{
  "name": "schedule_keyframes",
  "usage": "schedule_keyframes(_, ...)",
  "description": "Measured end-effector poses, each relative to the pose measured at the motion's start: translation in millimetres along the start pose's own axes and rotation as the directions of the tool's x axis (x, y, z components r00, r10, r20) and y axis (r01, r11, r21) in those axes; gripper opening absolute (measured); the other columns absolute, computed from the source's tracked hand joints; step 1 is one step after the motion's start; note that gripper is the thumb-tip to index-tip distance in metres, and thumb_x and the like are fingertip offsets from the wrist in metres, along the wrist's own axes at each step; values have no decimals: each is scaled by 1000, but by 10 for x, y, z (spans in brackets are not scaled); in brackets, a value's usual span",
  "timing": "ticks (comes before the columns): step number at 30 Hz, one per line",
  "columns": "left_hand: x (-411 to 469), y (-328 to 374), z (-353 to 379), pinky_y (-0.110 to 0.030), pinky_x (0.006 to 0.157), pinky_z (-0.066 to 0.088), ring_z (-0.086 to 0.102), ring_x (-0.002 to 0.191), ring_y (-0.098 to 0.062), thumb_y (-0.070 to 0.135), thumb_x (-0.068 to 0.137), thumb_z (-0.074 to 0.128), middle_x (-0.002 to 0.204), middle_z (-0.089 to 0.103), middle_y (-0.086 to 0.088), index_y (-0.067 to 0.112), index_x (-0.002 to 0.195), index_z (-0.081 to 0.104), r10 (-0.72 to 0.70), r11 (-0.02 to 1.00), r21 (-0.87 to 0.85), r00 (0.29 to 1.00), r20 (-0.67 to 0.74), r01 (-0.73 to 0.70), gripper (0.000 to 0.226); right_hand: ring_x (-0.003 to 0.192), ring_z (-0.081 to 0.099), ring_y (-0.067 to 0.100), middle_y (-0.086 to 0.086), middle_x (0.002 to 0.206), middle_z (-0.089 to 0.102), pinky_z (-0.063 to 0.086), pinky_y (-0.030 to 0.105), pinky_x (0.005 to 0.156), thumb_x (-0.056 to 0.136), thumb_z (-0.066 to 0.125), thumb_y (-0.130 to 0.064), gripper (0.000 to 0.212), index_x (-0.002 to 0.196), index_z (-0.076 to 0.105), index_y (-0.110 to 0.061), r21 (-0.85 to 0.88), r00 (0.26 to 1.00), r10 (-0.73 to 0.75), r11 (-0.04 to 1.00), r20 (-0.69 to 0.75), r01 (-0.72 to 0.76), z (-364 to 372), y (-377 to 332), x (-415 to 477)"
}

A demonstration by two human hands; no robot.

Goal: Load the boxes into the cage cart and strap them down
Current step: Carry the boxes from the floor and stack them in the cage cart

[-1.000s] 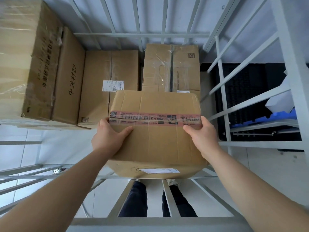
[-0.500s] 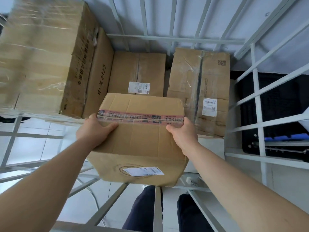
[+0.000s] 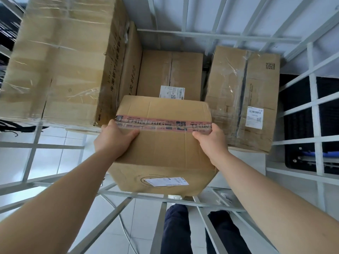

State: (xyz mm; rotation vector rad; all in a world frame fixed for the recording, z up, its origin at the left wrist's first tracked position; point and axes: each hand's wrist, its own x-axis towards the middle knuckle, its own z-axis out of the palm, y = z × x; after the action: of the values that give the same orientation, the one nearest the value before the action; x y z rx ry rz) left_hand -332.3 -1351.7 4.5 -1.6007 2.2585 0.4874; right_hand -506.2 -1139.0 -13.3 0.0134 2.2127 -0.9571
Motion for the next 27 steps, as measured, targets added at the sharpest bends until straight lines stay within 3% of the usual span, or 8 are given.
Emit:
schedule_keyframes(6,21,-117,352,-42,79,47,59,101,-33,78,70,54,120,52,-10,17,130,39,46,999,-20,999,-2,-46,87,82,60,11,-16,88,63,49,32,70,79,68,-38,22,98,59,-29,-17,995,-6,1000,-97,5,218,394,-58)
schedule_keyframes(10,-87,-323,714,-42,78,45,58,103,-34,78,71,52,122,49,-10,17,136,30,42,998,-52,999,-5,-42,91,89,60,13,-14,96,64,50,33,73,80,67,-42,29,104,56,-31,-65,992,-56,997,-114,49,391,696,-117)
schedule_keyframes(15,-79,-440,901,-49,88,45,50,113,-37,76,72,52,126,39,-13,15,141,19,88,993,-84,995,46,-84,98,110,53,14,-8,123,52,49,36,87,80,68,-47,70,136,34,-23,-81,997,-17,997,-77,11,504,883,-147)
schedule_keyframes(18,-17,-468,874,-48,97,42,44,122,-35,69,72,61,132,34,-14,11,144,14,111,985,-149,983,148,-89,103,108,56,15,-11,112,53,44,21,75,78,75,-37,79,137,25,-20,17,999,43,999,33,-43,455,872,-85)
schedule_keyframes(20,99,-449,819,-47,102,40,40,128,-33,62,71,69,140,29,-13,14,148,4,97,980,-193,954,284,-42,112,114,52,14,-12,119,49,41,21,85,74,80,-29,96,144,15,-27,18,990,85,996,113,-88,387,809,28)
schedule_keyframes(22,211,-426,774,-45,108,37,34,134,-31,50,66,81,149,20,-10,17,149,-16,86,981,-195,893,442,3,131,124,45,18,-5,136,42,37,32,97,68,85,-24,119,149,-2,-35,-78,968,151,987,201,-138,334,737,113)
schedule_keyframes(24,204,-449,787,-45,111,33,32,135,-31,41,62,87,153,15,-10,17,146,-27,73,986,-165,848,526,17,143,127,44,24,2,146,38,39,35,95,66,87,-22,131,149,-13,-35,-205,950,186,969,249,-137,329,717,105)
schedule_keyframes(27,35,-646,994,-45,107,39,42,128,-35,46,67,82,149,20,-17,7,144,-28,58,993,57,850,524,-104,140,98,59,24,10,131,52,48,31,76,72,82,-21,129,146,-22,-34,-399,961,123,917,247,-15,445,815,26)
